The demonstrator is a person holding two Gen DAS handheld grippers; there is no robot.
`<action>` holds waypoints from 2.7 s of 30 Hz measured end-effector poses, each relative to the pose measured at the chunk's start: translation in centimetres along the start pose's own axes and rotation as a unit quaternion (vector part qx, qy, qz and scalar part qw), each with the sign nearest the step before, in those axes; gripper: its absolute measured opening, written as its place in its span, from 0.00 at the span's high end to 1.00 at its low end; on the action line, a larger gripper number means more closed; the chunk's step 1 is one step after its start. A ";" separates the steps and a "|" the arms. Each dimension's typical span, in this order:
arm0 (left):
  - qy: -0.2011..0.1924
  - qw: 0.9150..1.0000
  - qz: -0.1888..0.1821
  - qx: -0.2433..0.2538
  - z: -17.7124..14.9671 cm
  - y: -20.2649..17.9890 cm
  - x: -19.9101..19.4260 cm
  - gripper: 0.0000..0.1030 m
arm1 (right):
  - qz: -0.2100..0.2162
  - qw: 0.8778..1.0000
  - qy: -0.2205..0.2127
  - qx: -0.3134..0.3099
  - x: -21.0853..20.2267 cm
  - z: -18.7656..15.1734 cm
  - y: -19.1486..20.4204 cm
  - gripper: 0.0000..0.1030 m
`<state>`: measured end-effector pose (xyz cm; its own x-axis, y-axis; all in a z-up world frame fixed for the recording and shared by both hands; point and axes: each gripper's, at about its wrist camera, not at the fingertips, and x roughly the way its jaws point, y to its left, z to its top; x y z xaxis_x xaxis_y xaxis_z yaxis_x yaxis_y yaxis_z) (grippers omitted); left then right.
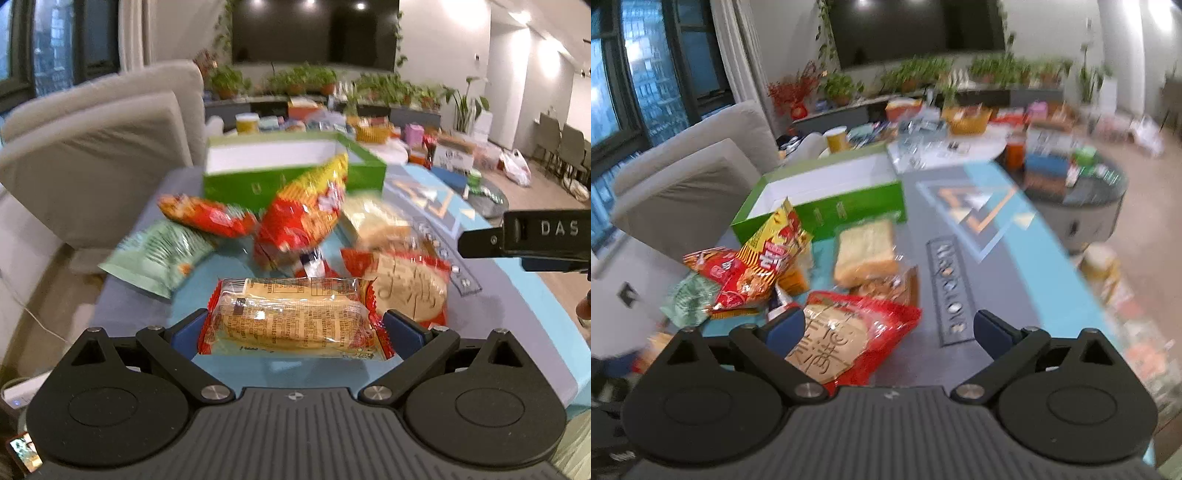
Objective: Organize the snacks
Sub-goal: 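Move the right tool onto the red cookie bag while the left tool approaches it too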
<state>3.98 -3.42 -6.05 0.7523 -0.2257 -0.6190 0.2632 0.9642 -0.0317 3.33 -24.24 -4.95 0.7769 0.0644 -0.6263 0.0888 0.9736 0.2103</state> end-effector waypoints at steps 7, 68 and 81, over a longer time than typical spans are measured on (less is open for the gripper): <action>0.016 0.999 -0.045 -0.006 -0.4 -0.3 2.4 0.05 | 0.059 0.993 0.076 0.074 4.5 -0.3 -2.2 0.27; -0.044 0.991 -0.114 0.045 -1.9 -2.8 3.4 0.06 | 0.074 0.990 0.090 0.082 5.8 0.0 -1.3 0.27; 0.005 0.984 -0.179 -0.020 -1.0 -2.2 6.0 0.06 | 0.091 0.981 0.128 0.114 8.2 -0.4 -1.6 0.27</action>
<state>7.33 -6.79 -10.49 0.6107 -0.5499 -0.5698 0.4853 0.8285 -0.2794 9.33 -25.20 -10.73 0.6141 0.3141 -0.7241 0.1224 0.8684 0.4805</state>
